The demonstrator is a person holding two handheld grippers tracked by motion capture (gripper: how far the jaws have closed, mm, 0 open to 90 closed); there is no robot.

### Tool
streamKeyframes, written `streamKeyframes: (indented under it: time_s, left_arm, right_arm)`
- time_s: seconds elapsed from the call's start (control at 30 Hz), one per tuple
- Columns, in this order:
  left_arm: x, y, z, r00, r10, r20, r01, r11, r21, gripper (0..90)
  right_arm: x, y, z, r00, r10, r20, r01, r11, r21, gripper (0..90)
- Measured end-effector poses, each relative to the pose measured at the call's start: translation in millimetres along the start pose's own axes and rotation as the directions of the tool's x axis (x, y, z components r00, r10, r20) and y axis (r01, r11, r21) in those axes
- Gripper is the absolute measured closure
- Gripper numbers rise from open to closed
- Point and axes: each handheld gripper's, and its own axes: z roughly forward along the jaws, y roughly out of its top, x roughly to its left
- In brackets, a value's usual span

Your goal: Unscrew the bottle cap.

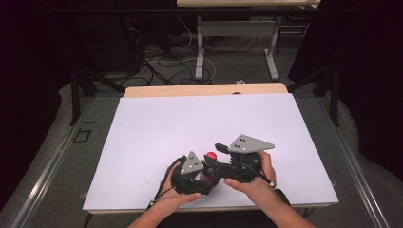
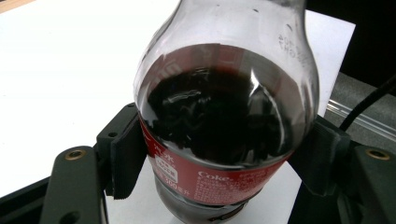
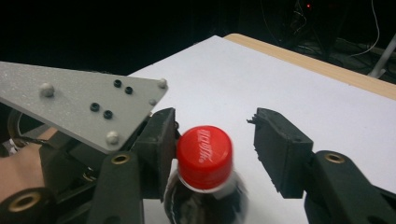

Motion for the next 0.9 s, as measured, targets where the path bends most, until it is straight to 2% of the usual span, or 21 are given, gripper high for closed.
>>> streamKeyframes:
  time_s: [0.03, 0.1, 0.17, 0.27, 0.4, 0.5, 0.6, 0.63, 0.7, 0.73, 0.77, 0.8, 0.83, 0.87, 0.9]
  left_arm:
    - [-0.2, 0.0, 0.1, 1.0, 0.0, -0.001, 0.0, 1.0, 0.0, 28.9]
    - [-0.5, 0.1, 0.1, 1.0, 0.0, -0.003, 0.0, 1.0, 0.002, 28.9]
    - [-1.1, 0.0, 0.2, 1.0, -0.001, -0.005, 0.001, 1.0, 0.001, 28.9]
    - [-1.4, 0.5, 0.0, 0.9999, 0.007, -0.009, -0.007, 1.0, 0.003, 28.9]
    - [-2.0, 0.1, 0.5, 1.0, -0.001, -0.003, 0.001, 1.0, -0.001, 29.0]
    - [-1.1, 0.2, 0.4, 1.0, 0.006, 0.003, -0.006, 1.0, 0.004, 29.0]
    - [-0.1, -0.2, -0.6, 0.9996, 0.015, 0.026, -0.015, 0.9997, 0.02, 29.0]
    - [-1.0, -0.7, 0.3, 0.9993, 0.017, 0.034, -0.018, 0.9998, 0.013, 29.0]
    - [-1.4, -0.7, 0.8, 0.998, 0.028, 0.057, -0.028, 0.9995, 0.015, 29.0]
    - [-1.5, 0.1, -0.4, 0.9968, 0.038, 0.07, -0.04, 0.9988, 0.029, 29.1]
    - [-2.9, 0.3, 0.2, 0.996, 0.041, 0.079, -0.042, 0.9989, 0.022, 29.1]
    - [-3.3, 0.9, 0.5, 0.9954, 0.07, 0.066, -0.071, 0.9974, 0.015, 29.1]
    - [-5.0, 1.6, 0.2, 0.9939, 0.077, 0.079, -0.079, 0.9966, 0.022, 29.1]
    - [-6.5, 1.6, 0.6, 0.9939, 0.069, 0.085, -0.071, 0.9972, 0.022, 29.1]
    - [-7.9, 1.6, 1.2, 0.9927, 0.076, 0.094, -0.078, 0.9968, 0.019, 29.1]
  right_arm:
    - [1.7, -1.3, 2.5, 1.0, -0.004, -0.003, 0.004, 1.0, -0.004, 50.7]
    - [3.5, -3.4, 6.9, 0.9996, -0.009, 0.027, 0.008, 1.0, 0.005, 52.8]
    - [3.6, -4.5, 9.9, 0.9997, 0.021, 0.01, -0.021, 1.0, 0.006, 53.3]
    - [5.3, -6.0, 12.5, 0.9997, 0.019, 0.012, -0.019, 1.0, 0.001, 56.3]
    - [9.2, -8.1, 11.7, 0.9986, -0.034, 0.041, 0.034, 0.999, -0.01, 60.7]
    - [7.0, -9.3, 12.4, 0.9957, -0.092, 0.009, 0.092, 0.996, -0.023, 61.1]
    - [-0.9, -7.8, 12.6, 0.9873, -0.137, -0.08, 0.137, 0.991, -0.009, 61.2]
    - [-4.6, -6.3, 12.9, 0.98, -0.156, -0.124, 0.157, 0.988, 0.001, 61.2]
    - [-13.4, -1.5, 13.8, 0.9518, -0.218, -0.216, 0.227, 0.974, 0.017, 61.3]
    - [-19.5, 3.0, 14.8, 0.923, -0.255, -0.289, 0.275, 0.961, 0.032, 61.3]
    - [-22.4, 5.6, 14.8, 0.9028, -0.276, -0.329, 0.306, 0.951, 0.04, 61.3]
    - [-27.1, 9.9, 15.1, 0.8697, -0.302, -0.391, 0.349, 0.936, 0.054, 61.3]
    - [-30.7, 13.0, 16.2, 0.8357, -0.326, -0.442, 0.385, 0.921, 0.049, 61.3]
    - [-35.2, 17.1, 17.2, 0.7991, -0.337, -0.498, 0.418, 0.906, 0.058, 61.3]
    - [-40.0, 21.4, 18.4, 0.767, -0.335, -0.547, 0.444, 0.893, 0.075, 61.3]
